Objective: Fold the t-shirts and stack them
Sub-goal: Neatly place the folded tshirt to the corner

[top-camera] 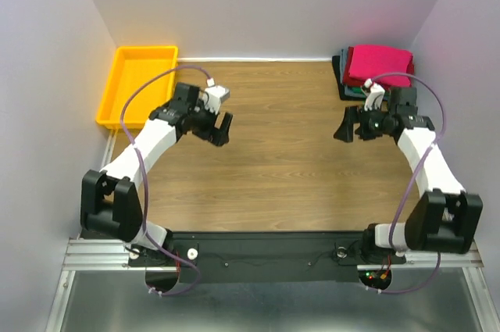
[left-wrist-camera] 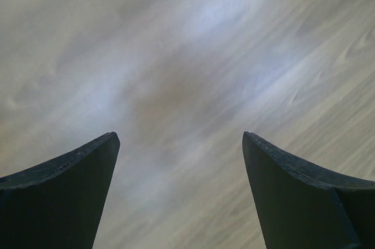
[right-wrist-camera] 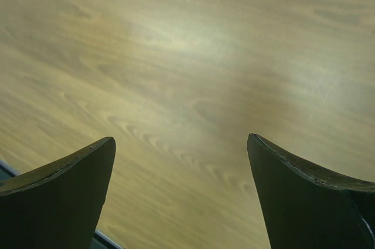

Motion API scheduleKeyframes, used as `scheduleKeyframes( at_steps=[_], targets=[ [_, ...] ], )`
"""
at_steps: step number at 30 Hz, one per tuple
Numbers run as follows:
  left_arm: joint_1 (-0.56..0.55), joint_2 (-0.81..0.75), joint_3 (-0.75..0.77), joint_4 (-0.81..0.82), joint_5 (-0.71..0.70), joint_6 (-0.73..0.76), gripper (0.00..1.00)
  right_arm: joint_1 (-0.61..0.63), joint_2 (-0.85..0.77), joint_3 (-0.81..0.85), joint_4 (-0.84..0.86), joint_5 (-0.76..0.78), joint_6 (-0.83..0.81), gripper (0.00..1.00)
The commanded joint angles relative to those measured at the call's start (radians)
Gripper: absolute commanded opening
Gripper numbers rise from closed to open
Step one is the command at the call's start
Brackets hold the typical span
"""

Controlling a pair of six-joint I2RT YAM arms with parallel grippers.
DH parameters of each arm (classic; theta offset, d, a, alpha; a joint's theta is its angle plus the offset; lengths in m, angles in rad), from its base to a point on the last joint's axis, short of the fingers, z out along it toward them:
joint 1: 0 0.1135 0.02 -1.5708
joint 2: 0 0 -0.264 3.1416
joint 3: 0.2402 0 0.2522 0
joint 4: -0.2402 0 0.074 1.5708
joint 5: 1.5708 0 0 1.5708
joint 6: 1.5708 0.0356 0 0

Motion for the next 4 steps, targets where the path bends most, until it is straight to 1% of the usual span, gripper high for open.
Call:
scheduleKeyframes(
  at_steps=[1, 4],
  targets=[
    [-0.002, -0.148, -0.105, -0.004, -0.039, 0.033, 0.98, 0.008, -0.179, -0.088, -0.011, 0.050, -0.080, 1.00],
    [-0.002, -0.179, -0.094, -0.024, -0.066, 0.052, 0.99, 0.008, -0.237, -0.093, -0.019, 0.093, -0.082, 1.00]
  ],
)
